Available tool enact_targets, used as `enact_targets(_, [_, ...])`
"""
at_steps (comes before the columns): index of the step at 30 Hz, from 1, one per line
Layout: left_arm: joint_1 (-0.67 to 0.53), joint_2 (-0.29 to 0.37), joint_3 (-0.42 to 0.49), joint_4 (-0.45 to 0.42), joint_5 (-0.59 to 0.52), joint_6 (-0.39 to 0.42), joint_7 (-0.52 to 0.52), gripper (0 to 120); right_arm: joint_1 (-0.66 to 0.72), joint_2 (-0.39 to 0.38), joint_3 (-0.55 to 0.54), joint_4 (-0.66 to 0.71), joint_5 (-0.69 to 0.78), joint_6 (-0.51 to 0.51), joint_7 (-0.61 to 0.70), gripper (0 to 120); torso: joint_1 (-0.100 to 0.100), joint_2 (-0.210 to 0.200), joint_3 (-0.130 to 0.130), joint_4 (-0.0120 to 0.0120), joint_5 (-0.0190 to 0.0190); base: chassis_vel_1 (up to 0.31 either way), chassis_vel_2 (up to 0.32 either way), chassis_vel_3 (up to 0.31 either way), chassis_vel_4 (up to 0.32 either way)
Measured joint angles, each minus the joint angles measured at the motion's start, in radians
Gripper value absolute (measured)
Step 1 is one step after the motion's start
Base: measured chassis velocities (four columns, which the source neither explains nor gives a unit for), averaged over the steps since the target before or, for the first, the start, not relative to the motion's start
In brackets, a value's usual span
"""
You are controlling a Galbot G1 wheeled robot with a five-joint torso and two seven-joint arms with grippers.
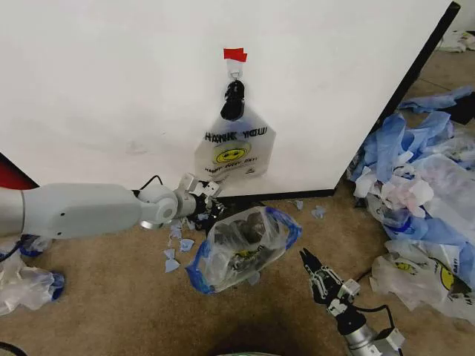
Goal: Pick up the garbage bag from the wall and place it over the trash bin.
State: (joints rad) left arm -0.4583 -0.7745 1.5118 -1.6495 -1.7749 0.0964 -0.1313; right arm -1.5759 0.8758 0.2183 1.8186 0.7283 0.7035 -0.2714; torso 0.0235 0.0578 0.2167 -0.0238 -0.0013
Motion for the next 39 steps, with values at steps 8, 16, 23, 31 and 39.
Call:
enact_targets(8, [0.114,0.04,-0.187,-0.127,-0.173,0.028,-0.307,0,-0.002,-0.001,0.002,0.012,0.0,0.0,0.0,10,0.0,0.0,0.0,-0.0001,0.0,0.0,0.0,0.0,0.0])
enact_targets(16, [0.221,0.107,-0.3,-0.226,-0.201,0.033,-0.458,0,-0.005,0.001,0.002,0.015,-0.003,0.0,-0.001,8,0.0,0.0,0.0,0.0002,-0.0003,0.0,0.0,0.0,0.0])
enact_targets(23, [0.409,0.166,-0.522,-0.265,-0.197,0.05,-0.577,0,-0.005,0.0,0.001,0.017,-0.005,-0.001,-0.001,8,0.0,0.0,0.0,0.0003,-0.0001,0.0,0.0,0.0,0.0])
enact_targets(31, [0.589,0.217,-0.708,-0.299,-0.151,0.04,-0.614,0,-0.001,-0.009,-0.001,0.016,-0.005,-0.005,0.0,8,0.0,0.0,0.0,0.0003,-0.0001,0.0,0.0,0.0,0.0])
enact_targets(39, [0.854,0.25,-0.983,-0.356,-0.079,0.029,-0.625,0,0.002,-0.023,-0.004,0.02,-0.005,-0.01,0.005,8,0.0,0.0,0.0,0.0,-0.0006,0.0,0.0,0.0,0.0])
